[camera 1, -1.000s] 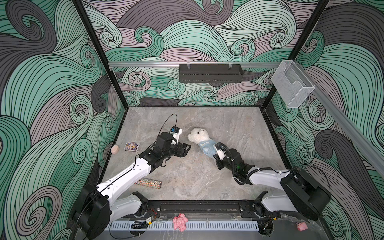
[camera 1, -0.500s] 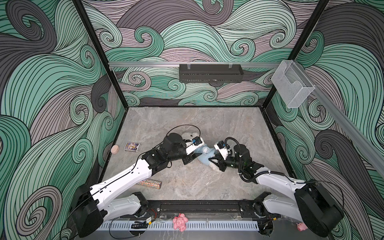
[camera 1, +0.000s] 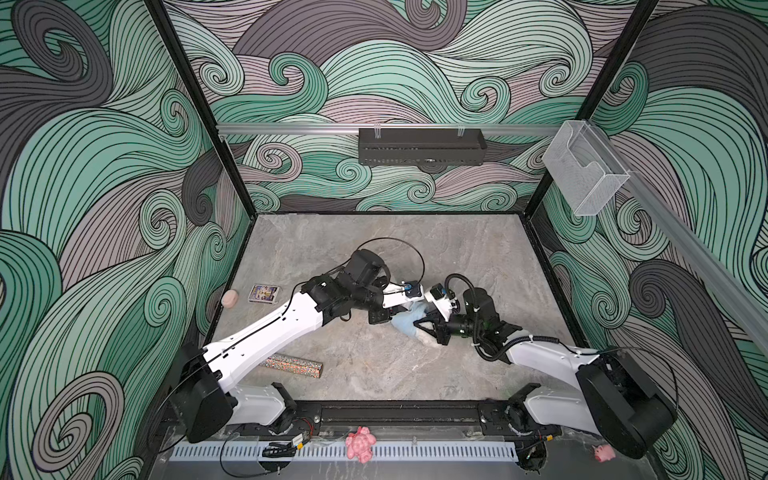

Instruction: Dress the teddy bear

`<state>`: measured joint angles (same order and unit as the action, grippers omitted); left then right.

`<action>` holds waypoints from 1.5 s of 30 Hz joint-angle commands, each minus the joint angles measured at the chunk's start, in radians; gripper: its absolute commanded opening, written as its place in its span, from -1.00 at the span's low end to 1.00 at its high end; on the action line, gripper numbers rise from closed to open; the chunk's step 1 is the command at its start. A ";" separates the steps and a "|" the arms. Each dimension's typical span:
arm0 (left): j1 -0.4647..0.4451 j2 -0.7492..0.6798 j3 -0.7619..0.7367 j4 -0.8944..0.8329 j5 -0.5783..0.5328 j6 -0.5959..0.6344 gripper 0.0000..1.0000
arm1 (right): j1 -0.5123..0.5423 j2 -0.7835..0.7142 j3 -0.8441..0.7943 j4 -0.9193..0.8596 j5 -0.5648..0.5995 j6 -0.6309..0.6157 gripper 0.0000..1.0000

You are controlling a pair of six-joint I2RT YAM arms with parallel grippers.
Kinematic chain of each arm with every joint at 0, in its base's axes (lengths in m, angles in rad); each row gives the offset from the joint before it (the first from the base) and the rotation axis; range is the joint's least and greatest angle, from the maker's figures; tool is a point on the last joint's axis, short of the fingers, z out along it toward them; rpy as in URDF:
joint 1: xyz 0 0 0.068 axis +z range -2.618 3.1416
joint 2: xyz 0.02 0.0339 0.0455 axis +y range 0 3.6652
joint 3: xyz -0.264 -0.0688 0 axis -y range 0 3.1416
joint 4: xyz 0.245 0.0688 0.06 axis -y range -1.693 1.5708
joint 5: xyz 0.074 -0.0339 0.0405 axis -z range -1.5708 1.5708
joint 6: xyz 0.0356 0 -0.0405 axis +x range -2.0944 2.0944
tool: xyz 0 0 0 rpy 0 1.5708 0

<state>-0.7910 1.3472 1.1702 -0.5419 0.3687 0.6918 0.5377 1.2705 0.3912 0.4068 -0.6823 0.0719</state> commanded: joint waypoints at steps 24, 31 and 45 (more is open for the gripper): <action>-0.013 0.260 0.248 -0.271 -0.113 0.202 -0.55 | 0.012 -0.006 0.020 0.060 -0.007 -0.013 -0.97; -0.014 0.298 0.252 -0.264 -0.110 0.207 -0.37 | 0.012 -0.011 0.015 0.104 -0.014 0.024 -0.97; -0.014 0.443 0.260 -0.174 -0.088 0.147 -0.25 | 0.015 0.022 -0.006 0.277 -0.045 0.108 -0.99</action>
<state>-0.7975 1.7229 1.4158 -0.7071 0.2661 0.8669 0.5457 1.2984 0.3805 0.4973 -0.6807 0.1677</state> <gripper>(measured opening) 0.383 0.113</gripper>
